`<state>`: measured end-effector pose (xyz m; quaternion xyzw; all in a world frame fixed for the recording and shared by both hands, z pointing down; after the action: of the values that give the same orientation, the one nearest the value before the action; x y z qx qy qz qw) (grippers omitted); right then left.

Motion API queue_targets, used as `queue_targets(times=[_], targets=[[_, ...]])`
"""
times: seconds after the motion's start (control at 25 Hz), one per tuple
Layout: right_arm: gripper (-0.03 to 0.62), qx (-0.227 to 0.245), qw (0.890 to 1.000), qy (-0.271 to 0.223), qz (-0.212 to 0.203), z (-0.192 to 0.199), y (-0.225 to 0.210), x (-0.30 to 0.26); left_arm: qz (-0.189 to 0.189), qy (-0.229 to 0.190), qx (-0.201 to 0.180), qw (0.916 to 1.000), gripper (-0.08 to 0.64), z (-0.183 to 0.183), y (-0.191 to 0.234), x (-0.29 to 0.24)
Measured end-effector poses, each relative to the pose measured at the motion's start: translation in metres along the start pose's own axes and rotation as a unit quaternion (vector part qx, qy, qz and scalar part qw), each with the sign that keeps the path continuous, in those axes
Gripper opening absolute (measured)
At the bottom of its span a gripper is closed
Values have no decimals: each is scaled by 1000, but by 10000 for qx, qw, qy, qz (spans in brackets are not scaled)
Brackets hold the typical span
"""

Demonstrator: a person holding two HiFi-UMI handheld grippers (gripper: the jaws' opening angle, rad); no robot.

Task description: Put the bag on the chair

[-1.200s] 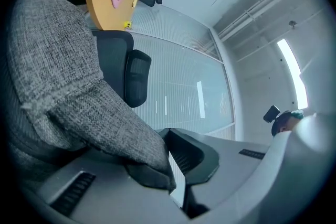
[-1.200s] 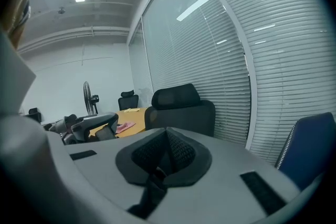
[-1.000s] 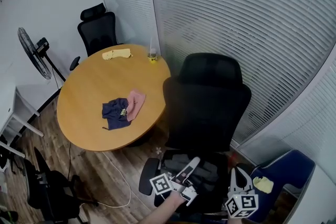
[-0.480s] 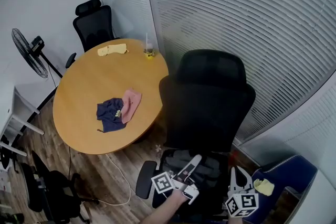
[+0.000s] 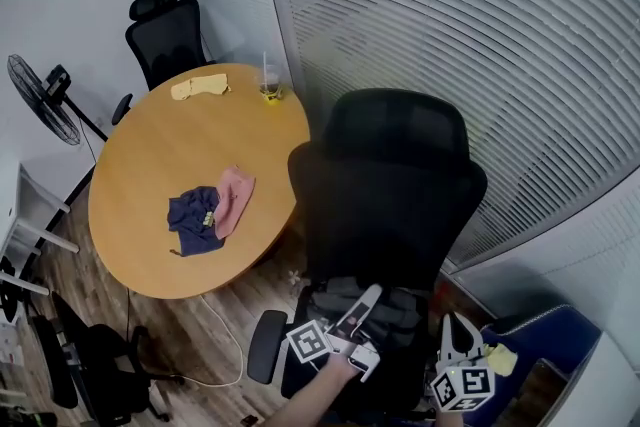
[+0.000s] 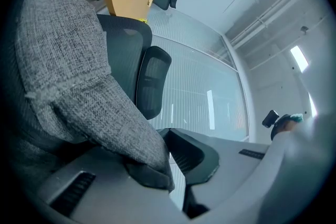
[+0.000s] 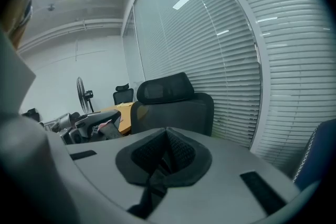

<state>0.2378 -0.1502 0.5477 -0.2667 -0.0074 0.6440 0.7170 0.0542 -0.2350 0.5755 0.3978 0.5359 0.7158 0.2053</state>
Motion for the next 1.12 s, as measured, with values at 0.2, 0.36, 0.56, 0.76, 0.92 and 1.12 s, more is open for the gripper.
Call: queue_targets(times=[0.2, 0.36, 0.56, 0.76, 0.92, 1.12], targets=[[12, -26, 10000, 66, -50, 2, -9, -15, -178, -33, 47, 9998, 21, -1, 16, -8], [12, -59, 9998, 162, -63, 4, -17, -24, -233, -155, 42, 9996, 21, -7, 25, -10], [12, -147, 9995, 276, -75, 10, -20, -34, -282, -125, 17, 9995, 23, -9, 31, -13], [12, -175, 9992, 319, -159, 14, -16, -39, -289, -78, -147, 9994, 23, -14, 36, -17], [12, -182, 9992, 341, -138, 16, -17, -37, -268, -148, -169, 9994, 23, -13, 39, -19], [12, -183, 9992, 346, -122, 15, -17, -35, -116, -167, -209, 9996, 23, -12, 37, -16]])
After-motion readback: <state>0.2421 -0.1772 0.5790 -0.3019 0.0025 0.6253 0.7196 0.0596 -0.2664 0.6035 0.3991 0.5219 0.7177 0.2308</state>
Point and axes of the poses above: the fingertips, and each gripper's own axes: x backward along the fingers, y to its left, z out of its underside, the point moved 5 cm from there along x, backward along the fingers, and after that the axes turned 14 degrees about -x, right-handed, at the moved point
